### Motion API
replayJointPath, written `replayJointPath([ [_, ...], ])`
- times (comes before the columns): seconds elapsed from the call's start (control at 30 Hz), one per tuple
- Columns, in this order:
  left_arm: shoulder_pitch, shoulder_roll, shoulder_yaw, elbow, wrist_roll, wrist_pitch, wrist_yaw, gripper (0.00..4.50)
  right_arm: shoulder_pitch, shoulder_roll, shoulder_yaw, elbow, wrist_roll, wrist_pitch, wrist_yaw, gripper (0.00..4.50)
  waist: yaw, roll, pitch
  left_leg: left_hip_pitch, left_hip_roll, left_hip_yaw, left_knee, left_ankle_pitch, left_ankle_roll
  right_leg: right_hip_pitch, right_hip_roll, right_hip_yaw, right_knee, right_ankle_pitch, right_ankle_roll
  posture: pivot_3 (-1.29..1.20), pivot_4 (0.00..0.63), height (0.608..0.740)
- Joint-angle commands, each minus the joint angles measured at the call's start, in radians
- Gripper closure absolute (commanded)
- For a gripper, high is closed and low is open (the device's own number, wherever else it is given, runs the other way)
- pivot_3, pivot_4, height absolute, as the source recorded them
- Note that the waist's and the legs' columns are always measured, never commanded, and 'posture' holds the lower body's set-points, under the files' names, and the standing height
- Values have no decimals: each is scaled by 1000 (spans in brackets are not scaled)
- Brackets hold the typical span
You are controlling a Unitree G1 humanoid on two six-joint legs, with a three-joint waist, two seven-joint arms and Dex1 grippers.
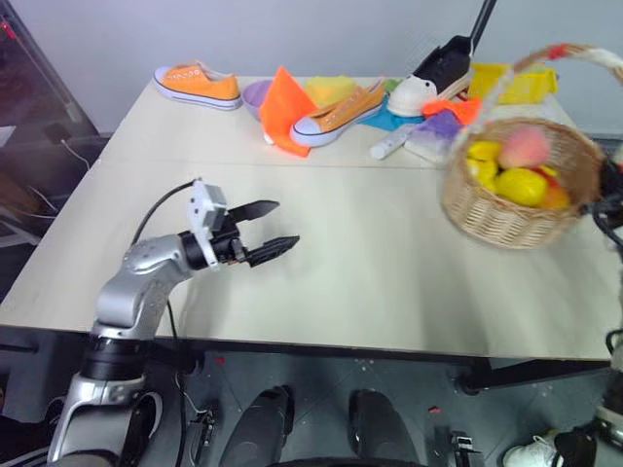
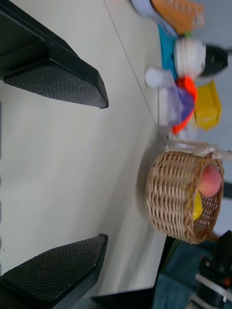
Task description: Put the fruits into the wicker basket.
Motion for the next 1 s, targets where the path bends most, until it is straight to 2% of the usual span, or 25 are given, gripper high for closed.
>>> replayJointPath([
  [0.03,-28,0,-6,29,15,-33,-40,0,18,-3,-86,-36,-20,-33,-81,4459,-5,1,0,0,0,0,0,0,0,0,0,0,0,0,0,0,150,740],
  [0.23,-34,23,-28,71,44,-52,-115,0,25,85,-91,-50,55,28,-139,4459,-20,2,-1,1,1,0,0,0,0,1,1,0,1,0,0,0,150,740],
  [0.43,-29,14,-15,63,43,-57,-129,0,16,102,-85,-41,85,44,-157,4459,-14,6,-1,1,0,0,0,0,0,1,0,0,0,0,0,0,150,740],
  [0.57,-11,10,-13,52,45,-58,-120,0,24,101,-79,-56,98,55,-160,2605,-14,6,-1,1,0,-1,0,0,0,1,0,0,0,0,0,0,150,740],
  [0.6,-8,10,-13,52,45,-60,-120,0,30,100,-77,-64,95,53,-162,1976,-14,6,-1,1,0,-1,0,0,0,1,0,0,0,0,0,0,150,740],
  [0.63,-7,9,-13,53,46,-62,-120,0,33,99,-75,-69,92,51,-163,1597,-14,6,-1,1,0,-1,0,0,0,1,0,0,0,0,0,0,150,740],
  [0.73,-10,7,-11,62,50,-65,-115,0,84,114,-69,-155,86,88,-185,16,-14,6,-1,1,0,-1,0,0,0,1,0,0,0,0,0,0,150,740],
  [0.87,-1,5,1,68,56,-72,-92,0,163,224,-34,-381,78,116,-284,16,-13,7,-2,1,0,-2,0,0,0,1,1,0,1,0,0,0,150,740],
  [1.0,39,5,27,47,54,-82,-56,0,253,370,85,-576,52,100,-324,16,-16,8,-2,1,0,-1,0,0,0,0,0,1,1,0,0,0,150,740],
])
